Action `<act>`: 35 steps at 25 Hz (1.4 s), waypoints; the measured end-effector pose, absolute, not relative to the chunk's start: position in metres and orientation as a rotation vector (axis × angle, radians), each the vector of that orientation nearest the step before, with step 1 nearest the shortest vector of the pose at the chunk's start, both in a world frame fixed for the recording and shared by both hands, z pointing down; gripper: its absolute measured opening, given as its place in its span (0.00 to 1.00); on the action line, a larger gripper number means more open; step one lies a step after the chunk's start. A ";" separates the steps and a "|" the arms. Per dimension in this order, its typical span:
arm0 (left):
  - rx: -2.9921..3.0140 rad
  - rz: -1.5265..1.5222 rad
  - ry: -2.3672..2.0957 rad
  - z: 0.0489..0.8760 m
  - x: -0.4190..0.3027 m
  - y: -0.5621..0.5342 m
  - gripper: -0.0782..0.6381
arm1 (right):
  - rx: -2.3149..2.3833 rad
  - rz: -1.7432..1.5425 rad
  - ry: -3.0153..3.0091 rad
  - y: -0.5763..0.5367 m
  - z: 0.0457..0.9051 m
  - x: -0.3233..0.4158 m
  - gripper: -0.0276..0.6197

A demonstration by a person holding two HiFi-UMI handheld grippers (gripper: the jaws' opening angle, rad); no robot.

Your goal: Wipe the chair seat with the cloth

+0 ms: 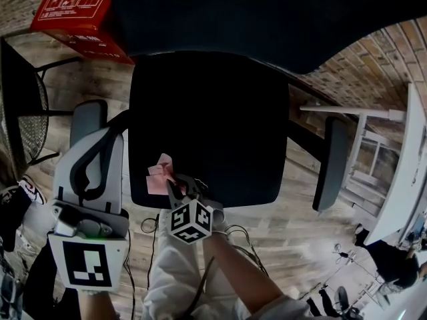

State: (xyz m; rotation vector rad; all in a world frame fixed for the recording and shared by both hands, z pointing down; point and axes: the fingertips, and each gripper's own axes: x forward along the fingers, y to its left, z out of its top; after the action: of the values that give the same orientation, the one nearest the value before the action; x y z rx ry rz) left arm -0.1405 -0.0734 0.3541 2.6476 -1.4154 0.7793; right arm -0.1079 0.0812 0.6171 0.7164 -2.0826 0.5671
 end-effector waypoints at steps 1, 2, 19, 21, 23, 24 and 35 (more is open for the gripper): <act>2.653 0.773 -1.412 0.353 -0.137 -0.072 0.13 | 0.735 0.570 -2.066 0.082 0.618 -0.099 0.13; 2.657 0.766 -1.409 0.353 -0.133 -0.071 0.13 | 0.750 0.566 -2.049 0.083 0.619 -0.090 0.13; 2.718 0.757 -1.314 0.351 -0.066 -0.055 0.13 | 1.041 0.524 -1.734 0.103 0.627 0.123 0.13; 2.723 0.753 -1.308 0.350 -0.060 -0.055 0.13 | 1.065 0.524 -1.695 0.109 0.626 0.150 0.13; 2.729 0.757 -1.299 0.351 -0.054 -0.054 0.13 | 1.093 0.537 -1.664 0.117 0.625 0.173 0.13; 2.734 0.760 -1.293 0.351 -0.051 -0.054 0.13 | 1.106 0.541 -1.653 0.120 0.624 0.183 0.13; 2.766 0.767 -1.257 0.347 -0.033 -0.053 0.13 | 1.167 0.575 -1.550 0.157 0.612 0.247 0.13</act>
State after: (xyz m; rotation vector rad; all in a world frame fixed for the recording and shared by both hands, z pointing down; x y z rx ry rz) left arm -0.0334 -0.0529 0.3468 2.7664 -1.2568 0.7668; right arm 0.2474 0.1571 0.6124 1.1670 -1.5503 0.5751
